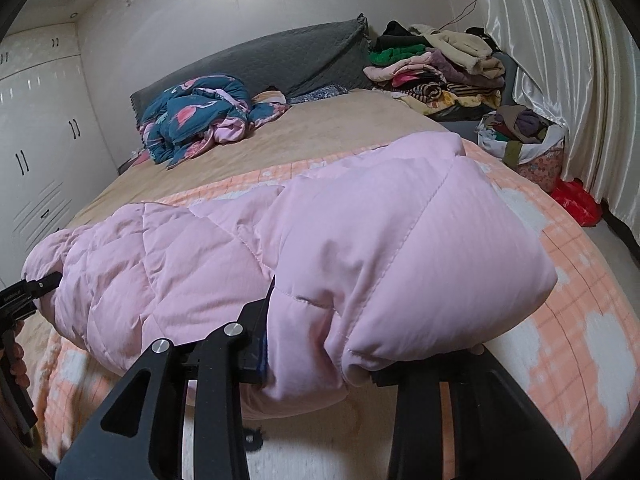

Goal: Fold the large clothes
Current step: 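Roll the lifted jacket over onto itself with both tools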

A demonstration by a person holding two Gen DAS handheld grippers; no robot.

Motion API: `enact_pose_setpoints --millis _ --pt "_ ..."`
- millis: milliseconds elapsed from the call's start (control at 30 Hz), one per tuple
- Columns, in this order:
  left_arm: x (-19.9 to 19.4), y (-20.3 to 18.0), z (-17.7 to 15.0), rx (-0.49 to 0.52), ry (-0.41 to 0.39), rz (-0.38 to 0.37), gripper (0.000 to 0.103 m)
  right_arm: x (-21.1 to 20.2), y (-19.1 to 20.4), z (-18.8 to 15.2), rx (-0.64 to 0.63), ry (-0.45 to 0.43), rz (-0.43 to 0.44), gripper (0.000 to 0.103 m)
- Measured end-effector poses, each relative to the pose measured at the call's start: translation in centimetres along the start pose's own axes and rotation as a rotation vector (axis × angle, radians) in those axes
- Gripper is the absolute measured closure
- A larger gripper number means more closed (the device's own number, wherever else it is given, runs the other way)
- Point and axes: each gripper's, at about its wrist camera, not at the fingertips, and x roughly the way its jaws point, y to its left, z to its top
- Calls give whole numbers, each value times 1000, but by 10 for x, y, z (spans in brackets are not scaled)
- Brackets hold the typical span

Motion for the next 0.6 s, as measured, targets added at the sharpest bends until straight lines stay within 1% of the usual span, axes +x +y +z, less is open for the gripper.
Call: enact_pose_setpoints --millis 333,433,567,600 --pt "-31 3 -32 38 22 -5 68 -37 0 -36 0 20 4 70" --pt "-40 6 -45 50 32 -4 68 -47 -1 -47 14 46 4 70" --pt "-47 7 -59 66 50 4 68 -56 -4 -61 52 86 5 66" --pt "-49 7 -62 72 52 6 67 -57 -6 -64 69 101 5 63"
